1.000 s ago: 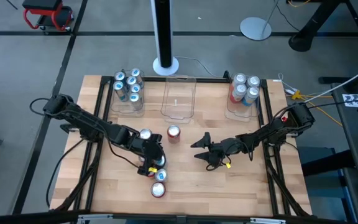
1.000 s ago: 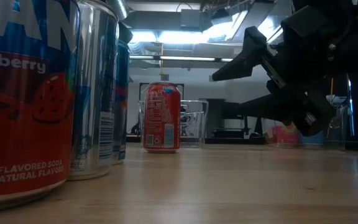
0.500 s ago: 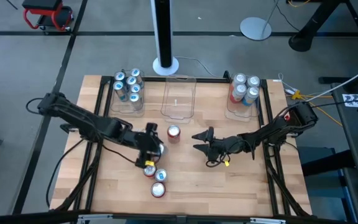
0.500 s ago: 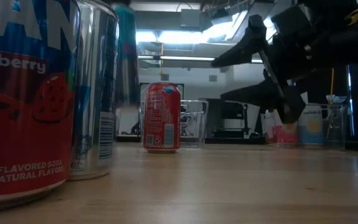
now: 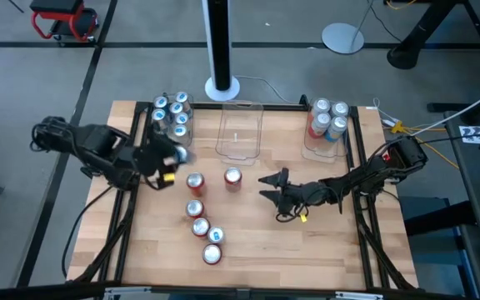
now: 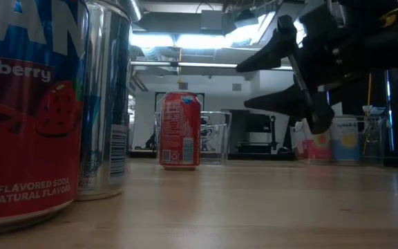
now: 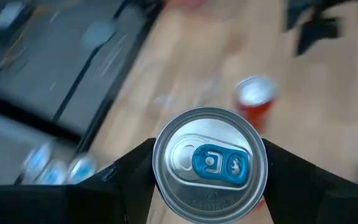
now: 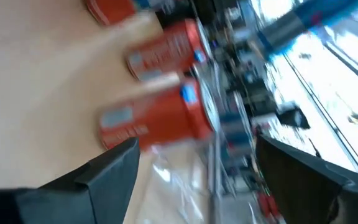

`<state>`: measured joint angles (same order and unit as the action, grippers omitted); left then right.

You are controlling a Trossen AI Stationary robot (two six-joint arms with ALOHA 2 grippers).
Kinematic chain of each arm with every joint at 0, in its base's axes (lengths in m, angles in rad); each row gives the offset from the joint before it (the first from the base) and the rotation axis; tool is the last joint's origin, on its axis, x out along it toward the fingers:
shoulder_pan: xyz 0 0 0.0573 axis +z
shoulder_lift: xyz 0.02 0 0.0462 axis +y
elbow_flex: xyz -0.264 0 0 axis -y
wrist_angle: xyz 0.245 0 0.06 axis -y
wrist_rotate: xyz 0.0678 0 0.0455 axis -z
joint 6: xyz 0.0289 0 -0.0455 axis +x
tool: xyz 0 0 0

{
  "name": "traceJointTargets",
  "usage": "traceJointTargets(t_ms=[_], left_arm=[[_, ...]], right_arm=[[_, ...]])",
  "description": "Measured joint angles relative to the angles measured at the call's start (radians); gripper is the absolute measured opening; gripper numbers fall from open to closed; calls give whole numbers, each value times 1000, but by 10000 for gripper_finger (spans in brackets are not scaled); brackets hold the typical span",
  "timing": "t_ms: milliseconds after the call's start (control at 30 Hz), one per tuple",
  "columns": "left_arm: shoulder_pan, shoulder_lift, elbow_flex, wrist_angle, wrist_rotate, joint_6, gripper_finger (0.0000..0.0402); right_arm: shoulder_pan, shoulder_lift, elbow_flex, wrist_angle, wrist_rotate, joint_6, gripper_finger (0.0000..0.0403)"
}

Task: Sort soda cans
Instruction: Put the blue soda can into the left transparent bin

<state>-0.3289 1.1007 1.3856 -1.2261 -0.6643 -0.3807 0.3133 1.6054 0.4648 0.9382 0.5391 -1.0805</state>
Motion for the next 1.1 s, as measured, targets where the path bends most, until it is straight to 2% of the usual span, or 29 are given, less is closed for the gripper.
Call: traceJointTargets(t_ms=[167, 267, 367, 633, 900, 1100], left_arm=[[44, -33, 0, -228, -76, -229, 228], [76, -32, 0, -323, -103, -336, 228], [124, -34, -14, -344, -116, -401, 228], [300, -36, -130, -325, -119, -405, 228], [456, -67, -253, -176, -139, -298, 228], [550, -147, -364, -33, -145, -225, 228]], right_arm=[[-2, 0, 0, -6, 125, -32, 321], [-2, -18, 0, -18, 142, -54, 321], [-2, -58, 0, -66, 166, -54, 321], [-21, -190, 0, -279, 217, -33, 321], [-34, -197, 0, -319, 193, -17, 321], [-34, -196, -1, -364, 193, 29, 321]])
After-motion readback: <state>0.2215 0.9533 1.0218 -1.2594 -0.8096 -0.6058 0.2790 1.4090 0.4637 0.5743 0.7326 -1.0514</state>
